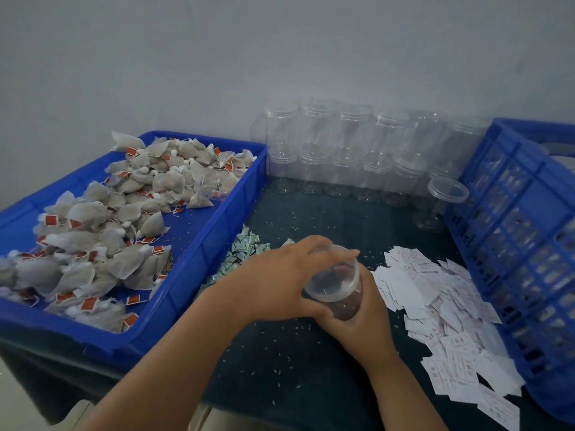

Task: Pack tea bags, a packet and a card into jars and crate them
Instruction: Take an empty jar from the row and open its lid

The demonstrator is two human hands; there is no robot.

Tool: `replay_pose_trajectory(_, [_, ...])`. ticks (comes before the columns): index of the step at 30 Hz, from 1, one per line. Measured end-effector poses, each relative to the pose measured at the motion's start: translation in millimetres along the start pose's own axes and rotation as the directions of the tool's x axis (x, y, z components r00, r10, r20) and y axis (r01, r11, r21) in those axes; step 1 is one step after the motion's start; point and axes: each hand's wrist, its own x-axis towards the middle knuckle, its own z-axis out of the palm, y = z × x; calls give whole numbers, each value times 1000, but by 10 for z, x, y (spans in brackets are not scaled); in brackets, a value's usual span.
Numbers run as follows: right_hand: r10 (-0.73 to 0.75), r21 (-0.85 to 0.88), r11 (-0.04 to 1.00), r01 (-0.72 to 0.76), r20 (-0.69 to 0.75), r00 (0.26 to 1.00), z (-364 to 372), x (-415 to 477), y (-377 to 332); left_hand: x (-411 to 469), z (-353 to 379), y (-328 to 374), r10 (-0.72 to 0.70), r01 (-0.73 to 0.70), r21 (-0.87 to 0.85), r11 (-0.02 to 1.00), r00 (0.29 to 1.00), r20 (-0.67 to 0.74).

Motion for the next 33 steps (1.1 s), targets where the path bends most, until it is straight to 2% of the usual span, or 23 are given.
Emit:
replay_pose_trajectory(2, [-5, 9, 1000, 5, 48, 999, -18, -12, -20, -11, 16, -10, -10, 10, 4, 1000, 999, -37])
replay_pose_trajectory(6, [2, -47, 999, 4, 136, 991, 31, -35, 62, -47, 14, -8, -87, 99, 167, 981, 993, -78])
replay_pose_trajectory(8, [4, -122, 993, 9, 113, 994, 55, -37, 83, -30, 37, 29, -195, 214, 185, 959, 974, -115])
replay_pose_trajectory(11, [-126, -327, 937, 123, 12, 992, 104, -39, 86, -21, 171, 93, -397, 416, 176, 892, 908, -135])
replay_pose_trajectory(14, [-162, -360, 921, 153, 5, 987, 149, -37, 56, -2, 265, 136, -501, 521, 138, 842, 851, -159])
replay_pose_trajectory(16, [-114, -319, 941, 117, 28, 993, 139, -29, 42, 12, 245, 155, -393, 412, 72, 908, 900, -190])
replay_pose_trajectory(18, [-37, -255, 966, 52, 63, 997, 104, -20, 38, 13, 188, 162, -181, 186, 6, 983, 965, -188])
replay_pose_trajectory(19, [-3, -216, 976, 18, 66, 998, 87, -16, 40, 9, 156, 156, -101, 102, -2, 995, 983, -151])
replay_pose_trajectory(21, [18, -155, 988, -11, 47, 999, 61, -21, 52, -2, 132, 99, -29, 30, 21, 999, 999, -42])
replay_pose_trajectory(25, [-31, -175, 984, 37, 39, 999, 62, -35, 49, 10, 29, -50, -18, 17, 10, 1000, 999, 41])
replay_pose_trajectory(30, [-29, -223, 974, 43, 66, 997, 66, -38, 58, 6, 70, -21, -207, 207, -5, 978, 977, -61])
replay_pose_trajectory(33, [-12, -241, 970, 34, 89, 996, 68, -50, 44, -42, 127, -17, -177, 179, 67, 982, 984, -33])
